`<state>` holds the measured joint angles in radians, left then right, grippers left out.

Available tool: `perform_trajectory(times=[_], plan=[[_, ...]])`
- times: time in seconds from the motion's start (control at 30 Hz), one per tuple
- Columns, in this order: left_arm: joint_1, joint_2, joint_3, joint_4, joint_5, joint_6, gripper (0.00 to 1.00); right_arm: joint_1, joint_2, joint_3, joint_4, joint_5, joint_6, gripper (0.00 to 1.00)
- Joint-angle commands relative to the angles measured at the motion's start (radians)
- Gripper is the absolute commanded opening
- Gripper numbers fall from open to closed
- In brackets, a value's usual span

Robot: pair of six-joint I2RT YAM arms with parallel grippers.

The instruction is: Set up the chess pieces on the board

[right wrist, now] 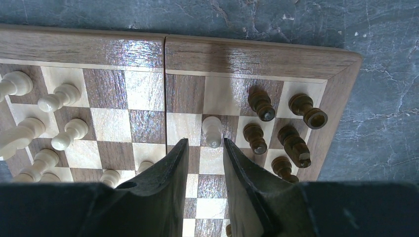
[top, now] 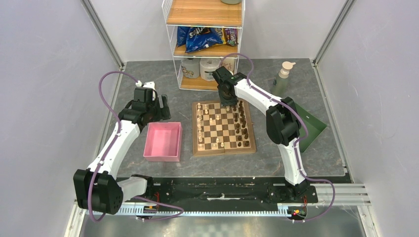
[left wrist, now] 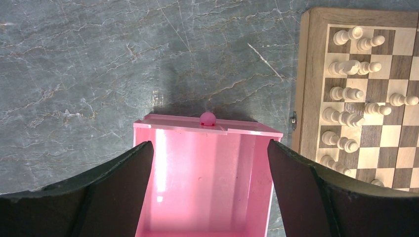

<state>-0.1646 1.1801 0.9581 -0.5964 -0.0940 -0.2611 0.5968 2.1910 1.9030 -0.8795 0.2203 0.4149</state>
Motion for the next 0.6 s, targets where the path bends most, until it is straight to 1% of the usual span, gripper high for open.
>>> perform_trajectory(times=[0.0, 0.1, 0.27, 0.33, 0.4, 0.57], plan=[[0.003, 0.001, 0.019, 0.009, 0.016, -0.018, 0.93, -0.008, 0.009, 0.051, 0.004, 0.024, -0.013, 0.39], [0.004, 0.001, 0.019, 0.009, 0.015, -0.018, 0.93, -0.012, 0.025, 0.058, -0.003, 0.025, -0.013, 0.36], [0.004, 0.004, 0.019, 0.009, 0.016, -0.018, 0.93, -0.015, 0.031, 0.062, -0.003, 0.022, -0.018, 0.28], [0.003, 0.004, 0.019, 0.009, 0.018, -0.018, 0.93, -0.014, 0.03, 0.062, -0.008, 0.023, -0.017, 0.29], [0.003, 0.002, 0.02, 0.009, 0.018, -0.018, 0.93, -0.015, 0.026, 0.056, -0.009, 0.02, -0.015, 0.32], [0.003, -0.001, 0.019, 0.009, 0.019, -0.018, 0.93, -0.014, 0.031, 0.049, -0.011, 0.01, -0.017, 0.33]])
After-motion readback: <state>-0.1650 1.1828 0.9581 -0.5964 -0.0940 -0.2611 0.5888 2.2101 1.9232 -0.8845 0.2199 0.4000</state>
